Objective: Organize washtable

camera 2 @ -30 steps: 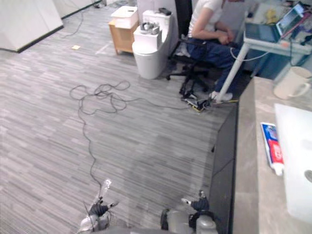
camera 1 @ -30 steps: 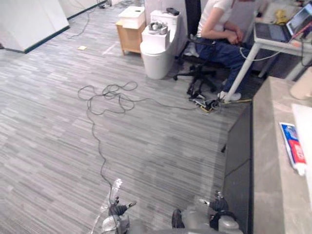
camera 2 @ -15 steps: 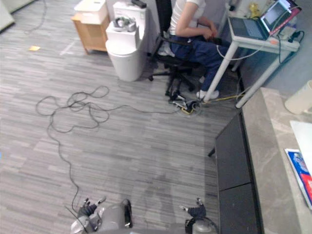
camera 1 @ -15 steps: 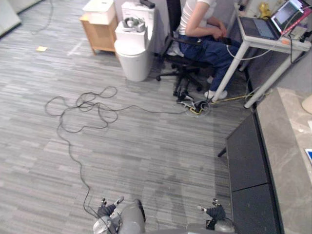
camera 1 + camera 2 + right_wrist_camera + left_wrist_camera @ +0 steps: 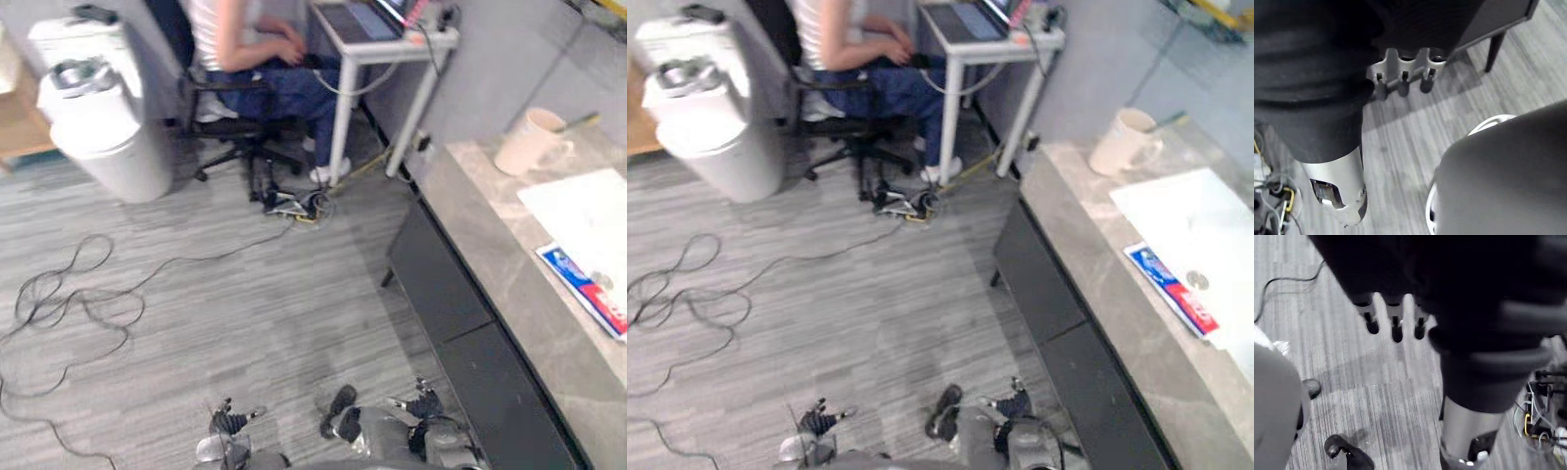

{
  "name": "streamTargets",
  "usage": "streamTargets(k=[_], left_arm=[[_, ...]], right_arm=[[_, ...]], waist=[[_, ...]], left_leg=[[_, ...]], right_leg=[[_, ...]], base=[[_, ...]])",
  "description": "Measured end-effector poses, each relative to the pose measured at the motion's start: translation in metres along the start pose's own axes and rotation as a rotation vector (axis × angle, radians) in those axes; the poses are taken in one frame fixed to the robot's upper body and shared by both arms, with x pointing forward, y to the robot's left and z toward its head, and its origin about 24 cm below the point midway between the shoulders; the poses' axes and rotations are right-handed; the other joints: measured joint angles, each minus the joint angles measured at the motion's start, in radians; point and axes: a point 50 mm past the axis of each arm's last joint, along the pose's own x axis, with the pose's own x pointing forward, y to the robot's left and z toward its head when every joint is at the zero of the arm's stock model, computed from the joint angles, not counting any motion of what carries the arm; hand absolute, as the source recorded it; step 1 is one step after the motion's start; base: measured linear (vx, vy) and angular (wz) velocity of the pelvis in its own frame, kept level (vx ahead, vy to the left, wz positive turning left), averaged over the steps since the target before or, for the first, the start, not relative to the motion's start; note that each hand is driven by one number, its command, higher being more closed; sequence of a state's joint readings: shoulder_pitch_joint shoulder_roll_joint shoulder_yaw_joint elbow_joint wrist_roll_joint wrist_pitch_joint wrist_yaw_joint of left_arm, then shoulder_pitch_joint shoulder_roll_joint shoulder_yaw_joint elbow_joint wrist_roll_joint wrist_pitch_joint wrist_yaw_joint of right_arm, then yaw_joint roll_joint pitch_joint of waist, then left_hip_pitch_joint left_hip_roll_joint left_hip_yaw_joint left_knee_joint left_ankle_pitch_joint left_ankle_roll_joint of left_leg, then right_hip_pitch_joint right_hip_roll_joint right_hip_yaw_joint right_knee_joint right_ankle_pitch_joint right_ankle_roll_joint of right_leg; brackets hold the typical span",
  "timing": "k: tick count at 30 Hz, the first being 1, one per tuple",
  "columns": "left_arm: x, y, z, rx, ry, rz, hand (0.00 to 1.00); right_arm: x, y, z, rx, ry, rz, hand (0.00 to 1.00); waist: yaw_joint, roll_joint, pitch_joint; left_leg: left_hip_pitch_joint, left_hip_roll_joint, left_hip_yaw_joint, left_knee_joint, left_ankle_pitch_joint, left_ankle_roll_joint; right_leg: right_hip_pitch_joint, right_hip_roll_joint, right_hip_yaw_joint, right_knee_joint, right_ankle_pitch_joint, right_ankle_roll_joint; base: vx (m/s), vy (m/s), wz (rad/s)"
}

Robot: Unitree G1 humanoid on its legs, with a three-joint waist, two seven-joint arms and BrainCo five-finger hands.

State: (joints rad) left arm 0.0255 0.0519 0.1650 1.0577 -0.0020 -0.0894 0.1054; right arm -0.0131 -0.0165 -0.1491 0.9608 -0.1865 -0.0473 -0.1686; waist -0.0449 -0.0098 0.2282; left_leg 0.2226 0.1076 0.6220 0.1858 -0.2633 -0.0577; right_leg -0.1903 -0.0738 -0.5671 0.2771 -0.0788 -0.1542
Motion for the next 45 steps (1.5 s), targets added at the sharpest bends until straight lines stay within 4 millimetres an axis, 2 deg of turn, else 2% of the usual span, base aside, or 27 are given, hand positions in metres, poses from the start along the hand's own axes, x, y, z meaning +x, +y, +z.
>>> streamTargets(k=[1,2,3,4,6,8,10,11,15,17,18,19,20,22,25,26,27,28,29,30,31,33,35,37,42,44,45], left_arm=[[0.0,-0.007,0.004,0.016,-0.013,-0.024,0.0],[0.0,-0.009,0.004,0.019,-0.017,-0.033,0.0],[0.0,-0.008,0.003,0.026,-0.014,-0.032,0.0],[-0.002,-0.01,-0.002,0.021,-0.005,-0.037,0.0],[-0.003,-0.006,-0.001,-0.014,-0.024,-0.015,0.0],[-0.003,-0.003,0.005,-0.02,-0.049,-0.007,0.0],[-0.003,-0.005,0.01,-0.028,-0.076,-0.01,0.0],[-0.004,-0.006,0.012,-0.034,-0.084,-0.011,0.0],[-0.004,-0.012,0.014,-0.048,-0.093,-0.021,0.0],[-0.004,-0.013,0.014,-0.057,-0.095,-0.021,0.0],[-0.005,-0.012,0.011,-0.066,-0.087,-0.015,0.0],[-0.004,-0.007,0.012,-0.064,-0.086,-0.003,0.0],[-0.004,-0.006,0.013,-0.061,-0.089,-0.001,0.0],[-0.002,-0.004,0.015,-0.053,-0.092,0.001,0.0],[-0.002,-0.007,0.012,-0.042,-0.068,-0.008,0.0],[-0.001,-0.009,0.012,-0.035,-0.063,-0.016,0.0],[-0.001,-0.011,0.012,-0.025,-0.061,-0.023,0.0],[-0.001,-0.014,0.013,-0.014,-0.062,-0.035,0.0],[-0.001,-0.015,0.014,-0.008,-0.063,-0.04,0.0],[0.0,-0.015,0.014,0.018,-0.063,-0.049,0.0],[0.001,-0.009,0.014,0.049,-0.064,-0.045,0.0],[0.001,-0.01,0.011,0.065,-0.047,-0.051,0.0],[0.0,-0.014,0.004,0.075,-0.02,-0.063,0.0],[-0.002,-0.015,-0.002,0.078,-0.001,-0.069,0.0],[0.0,-0.012,0.007,0.083,-0.034,-0.061,0.0],[0.0,-0.011,0.007,0.088,-0.036,-0.061,0.0],[0.0,-0.013,0.007,0.095,-0.036,-0.067,0.0]], right_arm=[[0.001,-0.004,0.001,0.013,-0.004,-0.014,0.0],[0.001,-0.004,0.0,0.018,-0.002,-0.016,0.0],[0.0,-0.004,-0.002,0.02,0.003,-0.017,0.0],[-0.002,-0.003,-0.003,0.021,0.001,-0.015,0.0],[-0.003,-0.001,-0.004,0.035,0.004,-0.011,0.0],[-0.005,0.002,-0.006,0.038,0.015,-0.006,0.0],[-0.005,0.0,-0.01,0.046,0.026,-0.014,0.0],[-0.006,-0.001,-0.011,0.051,0.031,-0.017,0.0],[-0.006,-0.003,-0.014,0.051,0.043,-0.026,0.0],[-0.006,-0.004,-0.015,0.047,0.048,-0.027,0.0],[-0.007,-0.003,-0.018,0.045,0.057,-0.025,0.0],[-0.009,-0.002,-0.023,0.047,0.071,-0.022,0.0],[-0.011,0.001,-0.027,0.048,0.081,-0.018,0.0],[-0.013,0.005,-0.029,0.047,0.09,-0.01,0.0],[-0.011,0.004,-0.021,0.038,0.06,-0.012,0.0],[-0.011,0.005,-0.017,0.042,0.042,-0.011,0.0],[-0.01,0.008,-0.013,0.039,0.031,-0.002,0.0],[-0.009,0.012,-0.009,0.038,0.023,0.01,0.0],[-0.009,0.015,-0.009,0.034,0.022,0.018,0.0],[-0.008,0.018,-0.009,0.024,0.031,0.032,0.0],[-0.008,0.02,-0.013,0.017,0.052,0.041,0.0],[-0.005,0.012,-0.015,-0.002,0.069,0.026,0.0],[-0.003,-0.002,-0.019,-0.023,0.078,-0.001,0.0],[-0.002,-0.01,-0.02,-0.013,0.085,-0.027,0.0],[-0.004,-0.008,-0.025,-0.008,0.101,-0.023,0.0],[-0.004,-0.007,-0.026,-0.002,0.106,-0.022,0.0],[-0.004,-0.01,-0.027,0.013,0.113,-0.031,0.0]], waist=[[-0.008,0.024,0.001],[-0.012,0.028,0.002],[-0.009,0.028,0.002],[0.0,0.036,0.003],[0.013,0.038,0.003],[0.021,0.02,0.012],[0.035,0.016,0.014],[0.037,0.009,0.018],[0.062,0.017,0.013],[0.065,0.022,0.009],[0.074,0.024,-0.004],[0.081,0.003,-0.02],[0.082,-0.008,-0.031],[0.094,-0.029,-0.042],[0.086,-0.02,-0.038],[0.089,-0.015,-0.036],[0.088,-0.003,-0.03],[0.084,-0.002,-0.031],[0.085,-0.003,-0.032],[0.085,-0.013,-0.037],[0.087,-0.039,-0.046],[0.082,-0.032,-0.05],[0.065,0.013,-0.045],[0.06,0.029,-0.042],[0.069,0.011,-0.03],[0.081,0.006,-0.025],[0.081,0.01,-0.023]], left_leg=[[-0.004,0.026,-0.021,0.059,-0.015,-0.028],[-0.015,0.049,-0.031,0.122,-0.024,-0.044],[-0.047,0.111,-0.053,0.305,-0.022,-0.049],[-0.101,0.185,-0.094,0.522,-0.002,-0.051],[-0.184,0.244,-0.159,0.734,-0.007,-0.056],[-0.262,0.237,-0.212,0.778,-0.007,-0.057],[-0.322,0.217,-0.25,0.731,-0.011,-0.051],[-0.358,0.183,-0.293,0.658,-0.019,-0.037],[-0.432,0.045,-0.542,0.31,-0.012,-0.034],[-0.446,0.025,-0.605,0.195,0.018,-0.051],[-0.424,0.018,-0.602,0.2,0.106,-0.021],[-0.418,0.012,-0.554,0.228,0.101,0.007],[-0.418,0.012,-0.527,0.238,0.085,0.015],[-0.392,0.009,-0.441,0.263,0.046,0.048],[-0.296,0.005,-0.372,0.215,0.025,0.082],[-0.251,0.008,-0.333,0.196,0.016,0.085],[-0.207,0.015,-0.295,0.174,0.016,0.085],[-0.179,0.025,-0.272,0.148,0.016,0.085],[-0.17,0.029,-0.262,0.138,0.016,0.085],[-0.16,0.029,-0.249,0.12,0.016,0.075],[-0.159,0.004,-0.246,0.107,0.016,0.061],[-0.156,-0.002,-0.269,0.103,0.017,0.046],[-0.153,0.001,-0.316,0.095,0.02,0.039],[-0.141,0.022,-0.324,0.103,0.02,0.026],[-0.224,0.092,-0.352,0.353,0.015,0.016],[-0.222,0.079,-0.413,0.342,-0.021,0.001],[-0.207,0.047,-0.465,0.262,-0.024,-0.002]], right_leg=[[0.01,0.025,0.019,-0.003,-0.03,0.024],[0.024,0.036,0.026,-0.007,-0.04,0.031],[0.071,0.068,0.052,-0.031,-0.049,0.031],[0.122,0.107,0.09,-0.056,-0.059,0.018],[0.158,0.147,0.172,-0.054,-0.089,-0.004],[0.189,0.155,0.252,-0.055,-0.103,-0.015],[0.217,0.156,0.339,-0.055,-0.106,-0.009],[0.236,0.158,0.402,-0.054,-0.109,0.011],[0.274,0.141,0.588,-0.05,-0.145,0.052],[0.272,0.139,0.666,-0.038,-0.164,0.089],[0.272,0.134,0.724,-0.009,-0.198,0.114],[0.271,0.112,0.765,0.01,-0.215,0.134],[0.269,0.1,0.766,0.011,-0.215,0.137],[0.237,0.066,0.757,0.06,-0.197,0.173],[0.16,0.032,0.673,0.259,-0.178,0.245],[0.117,0.0,0.593,0.361,-0.196,0.248],[0.092,-0.04,0.497,0.398,-0.209,0.231],[0.08,-0.079,0.387,0.372,-0.212,0.221],[0.076,-0.091,0.343,0.341,-0.209,0.218],[0.07,-0.108,0.269,0.24,-0.169,0.204],[0.054,-0.121,0.233,0.135,-0.051,0.191],[0.072,-0.106,0.24,0.105,-0.064,0.195],[0.104,-0.089,0.238,0.041,-0.058,0.198],[0.141,-0.059,0.237,-0.008,-0.046,0.197],[0.202,-0.015,0.261,-0.054,-0.043,0.187],[0.201,-0.006,0.306,-0.064,-0.037,0.182],[0.199,-0.006,0.332,-0.07,-0.026,0.191]], base=[[0.23,-0.033,-0.49],[0.24,-0.081,-0.5],[0.25,-0.11,-0.72],[0.3,-0.117,-0.9],[0.24,-0.041,-1.22],[0.24,0.035,-1.43],[0.27,0.085,-1.44],[0.26,0.147,-1.26],[0.28,0.249,-1.43],[0.35,0.33,-1.38],[0.4,0.419,-1.41],[0.42,0.425,-1.31],[0.42,0.408,-1.07],[0.37,0.356,-0.92],[0.2,0.218,-0.84],[0.14,0.173,-0.85],[0.12,0.123,-0.92],[0.1,0.068,-0.66],[0.1,0.018,-0.49],[0.11,-0.038,-0.44],[0.11,-0.069,-0.39],[0.1,-0.093,-0.34],[0.07,-0.055,-0.17],[0.04,-0.055,-0.05],[-0.01,-0.069,-0.16],[0.0,0.057,-0.63],[-0.01,0.084,-0.5]])
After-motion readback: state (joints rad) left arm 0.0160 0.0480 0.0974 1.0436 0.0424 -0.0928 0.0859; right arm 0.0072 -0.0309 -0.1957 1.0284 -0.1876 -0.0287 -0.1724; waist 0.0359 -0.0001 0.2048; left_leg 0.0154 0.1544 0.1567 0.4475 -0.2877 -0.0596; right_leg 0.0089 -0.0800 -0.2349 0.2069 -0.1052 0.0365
